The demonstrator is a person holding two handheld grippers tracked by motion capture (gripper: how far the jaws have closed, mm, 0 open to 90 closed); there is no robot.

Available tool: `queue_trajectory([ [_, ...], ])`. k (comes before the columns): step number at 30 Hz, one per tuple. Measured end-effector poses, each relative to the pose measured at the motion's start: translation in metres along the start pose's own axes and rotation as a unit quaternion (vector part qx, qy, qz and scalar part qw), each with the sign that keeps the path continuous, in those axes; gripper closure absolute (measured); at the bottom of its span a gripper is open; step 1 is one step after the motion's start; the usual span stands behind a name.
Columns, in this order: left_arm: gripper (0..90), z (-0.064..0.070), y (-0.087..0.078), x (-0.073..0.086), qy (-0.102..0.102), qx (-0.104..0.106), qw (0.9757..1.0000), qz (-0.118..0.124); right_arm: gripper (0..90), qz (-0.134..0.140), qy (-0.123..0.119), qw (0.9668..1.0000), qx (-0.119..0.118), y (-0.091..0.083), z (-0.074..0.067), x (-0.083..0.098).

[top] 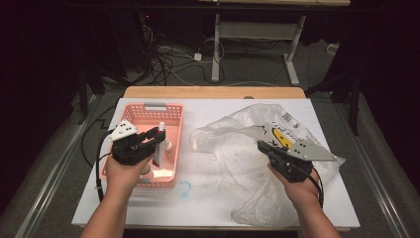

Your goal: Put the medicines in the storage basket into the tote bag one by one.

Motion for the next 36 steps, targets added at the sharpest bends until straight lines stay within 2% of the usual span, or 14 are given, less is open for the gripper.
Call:
queue_trajectory([
  [9,66.6,0.042,0.008,-0.006,0.023,0.045,0.9986,0.013,90.0,-0.002,-0.001,1.0,-0.002,0.0,-0.001,0.001],
  [17,66.5,0.066,0.02,0.0,0.028,0.075,0.9967,0.005,90.0,0.001,0.0,1.0,0.001,-0.002,0.0,-0.001],
  [19,66.6,0.073,0.022,0.001,0.028,0.09,0.9955,0.009,90.0,0.003,-0.001,1.0,0.001,-0.002,0.0,-0.001],
  [28,66.5,0.091,0.029,0.013,0.04,0.11,0.9931,0.004,90.0,0.003,-0.004,1.0,0.001,-0.003,-0.001,-0.002],
  [31,66.5,0.096,0.031,0.017,0.042,0.115,0.9924,0.01,90.0,0.005,-0.003,1.0,-0.001,-0.003,-0.003,-0.003],
  [36,66.5,0.104,0.035,0.025,0.045,0.122,0.9915,0.002,90.0,0.005,-0.007,1.0,-0.002,-0.003,-0.004,-0.003],
])
Point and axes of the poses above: each handheld gripper's, and its own axes: y roughly forward along the jaws, x roughly out of its underside, z roughly to its right, the point moved 9 cm from there along y, roughly forward along the jaws, and after that the axes turned 2 degrees about -x, right-handed, at the moved point
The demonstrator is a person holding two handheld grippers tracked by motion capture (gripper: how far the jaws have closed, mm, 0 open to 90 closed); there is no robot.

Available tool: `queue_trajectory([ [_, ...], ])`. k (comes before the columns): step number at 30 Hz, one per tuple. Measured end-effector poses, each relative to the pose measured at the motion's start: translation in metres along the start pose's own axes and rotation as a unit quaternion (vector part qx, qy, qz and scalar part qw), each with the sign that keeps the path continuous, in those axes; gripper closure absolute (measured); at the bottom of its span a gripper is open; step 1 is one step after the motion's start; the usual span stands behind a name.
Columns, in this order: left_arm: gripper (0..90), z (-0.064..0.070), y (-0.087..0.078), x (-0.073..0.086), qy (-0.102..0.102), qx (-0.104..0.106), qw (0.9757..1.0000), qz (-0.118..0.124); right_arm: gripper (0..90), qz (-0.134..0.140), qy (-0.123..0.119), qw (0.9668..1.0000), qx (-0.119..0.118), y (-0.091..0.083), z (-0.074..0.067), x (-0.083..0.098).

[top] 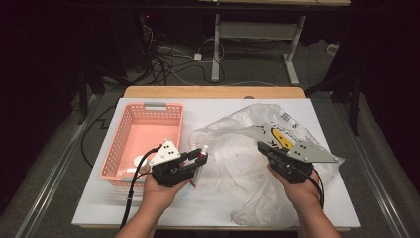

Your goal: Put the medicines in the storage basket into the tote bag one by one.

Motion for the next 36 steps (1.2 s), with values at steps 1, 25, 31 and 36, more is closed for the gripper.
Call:
queue_trajectory([
  [1,66.5,0.001,0.001,0.001,0.001,0.001,1.0,-0.001,90.0,0.0,0.0,1.0,-0.001,0.0,-0.001,0.0],
  [25,66.5,0.006,0.012,-0.003,0.01,-0.004,0.9999,-0.001,90.0,0.005,-0.009,0.9999,-0.008,-0.001,-0.01,-0.008],
  [31,66.5,0.011,0.025,-0.008,0.018,0.0,0.9998,-0.005,90.0,0.01,-0.008,0.9999,-0.01,-0.001,-0.009,-0.01],
  [36,66.4,0.022,0.04,-0.013,0.023,0.013,0.9997,-0.002,90.0,0.009,-0.007,0.9999,-0.009,0.0,-0.009,-0.01],
])
Point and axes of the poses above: each handheld gripper's, and its own axes: y roughly forward along the jaws, x roughly out of its underside, z roughly to its right, the point moved 9 cm from there along y, roughly forward along the jaws, and after that the axes turned 2 degrees about -x, right-handed, at the moved point
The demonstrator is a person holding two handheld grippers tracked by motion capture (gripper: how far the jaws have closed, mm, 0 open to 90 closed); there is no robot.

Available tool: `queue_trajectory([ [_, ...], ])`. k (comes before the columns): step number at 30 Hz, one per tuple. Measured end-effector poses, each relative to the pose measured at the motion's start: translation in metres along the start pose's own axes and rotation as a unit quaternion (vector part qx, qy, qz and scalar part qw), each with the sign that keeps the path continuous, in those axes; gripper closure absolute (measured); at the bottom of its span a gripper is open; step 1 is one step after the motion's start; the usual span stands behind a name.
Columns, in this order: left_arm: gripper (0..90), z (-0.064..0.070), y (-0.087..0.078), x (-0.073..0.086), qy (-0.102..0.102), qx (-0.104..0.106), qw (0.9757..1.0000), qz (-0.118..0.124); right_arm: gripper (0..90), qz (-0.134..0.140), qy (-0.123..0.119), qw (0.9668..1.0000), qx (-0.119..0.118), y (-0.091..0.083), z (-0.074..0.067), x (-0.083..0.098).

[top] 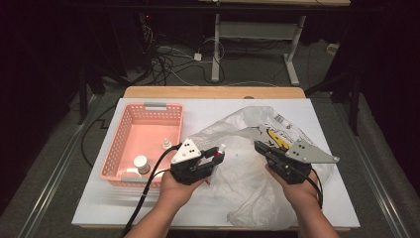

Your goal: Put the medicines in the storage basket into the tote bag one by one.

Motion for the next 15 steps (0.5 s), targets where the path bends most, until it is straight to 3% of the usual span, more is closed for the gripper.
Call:
queue_trajectory([
  [6,66.3,0.006,0.02,-0.002,0.015,-0.003,0.9999,-0.008,90.0,0.002,0.006,1.0,0.001,-0.001,0.003,0.0],
  [15,66.3,0.008,0.048,0.005,0.015,-0.003,0.9995,-0.027,90.0,0.01,0.017,0.9998,-0.002,-0.003,0.005,-0.002],
])
Point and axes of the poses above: each handheld gripper's, and its own axes: y roughly forward along the jaws, x roughly out of its underside, z roughly to its right, the point moved 9 cm from there along y, roughly forward along the jaws, and after that the axes turned 2 degrees about -x, right-handed, at the moved point
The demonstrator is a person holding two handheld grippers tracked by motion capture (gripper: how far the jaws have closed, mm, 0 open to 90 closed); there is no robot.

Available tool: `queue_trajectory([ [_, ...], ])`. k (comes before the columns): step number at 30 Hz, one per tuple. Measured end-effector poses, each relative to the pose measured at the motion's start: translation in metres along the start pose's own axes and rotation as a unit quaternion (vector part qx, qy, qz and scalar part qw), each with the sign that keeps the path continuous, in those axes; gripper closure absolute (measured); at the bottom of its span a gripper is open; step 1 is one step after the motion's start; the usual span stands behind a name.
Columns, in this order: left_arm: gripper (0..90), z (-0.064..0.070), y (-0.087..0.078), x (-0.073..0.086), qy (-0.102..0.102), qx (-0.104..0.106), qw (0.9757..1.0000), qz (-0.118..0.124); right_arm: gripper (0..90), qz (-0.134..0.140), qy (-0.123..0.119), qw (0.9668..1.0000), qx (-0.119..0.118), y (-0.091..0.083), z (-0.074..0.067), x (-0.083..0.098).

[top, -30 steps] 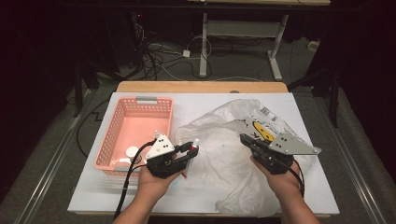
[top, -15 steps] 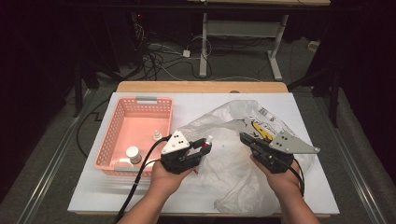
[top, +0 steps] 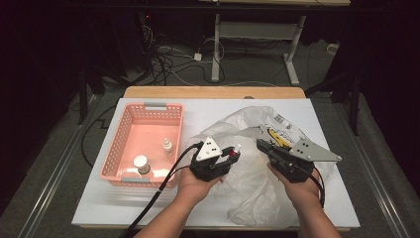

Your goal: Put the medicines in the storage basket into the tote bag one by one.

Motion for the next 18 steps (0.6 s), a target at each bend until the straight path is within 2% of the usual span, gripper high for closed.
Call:
queue_trajectory([
  [11,66.2,0.006,0.032,0.007,0.004,-0.003,0.9999,-0.017,90.0,0.005,0.002,1.0,0.001,-0.002,0.002,-0.002],
  [16,66.2,0.006,0.048,0.007,0.012,-0.005,0.9996,-0.024,90.0,0.006,0.001,1.0,0.001,-0.002,0.003,-0.002],
  [18,66.2,0.005,0.054,0.007,0.01,-0.005,0.9996,-0.027,90.0,0.006,0.001,1.0,0.003,-0.002,0.002,-0.002],
])
Point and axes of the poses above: each handheld gripper's, and its own axes: y roughly forward along the jaws, x roughly out of its underside, z roughly to its right, the point moved 9 cm from there along y, roughly forward along the jaws, and after that the axes turned 2 degrees about -x, right-handed, at the moved point
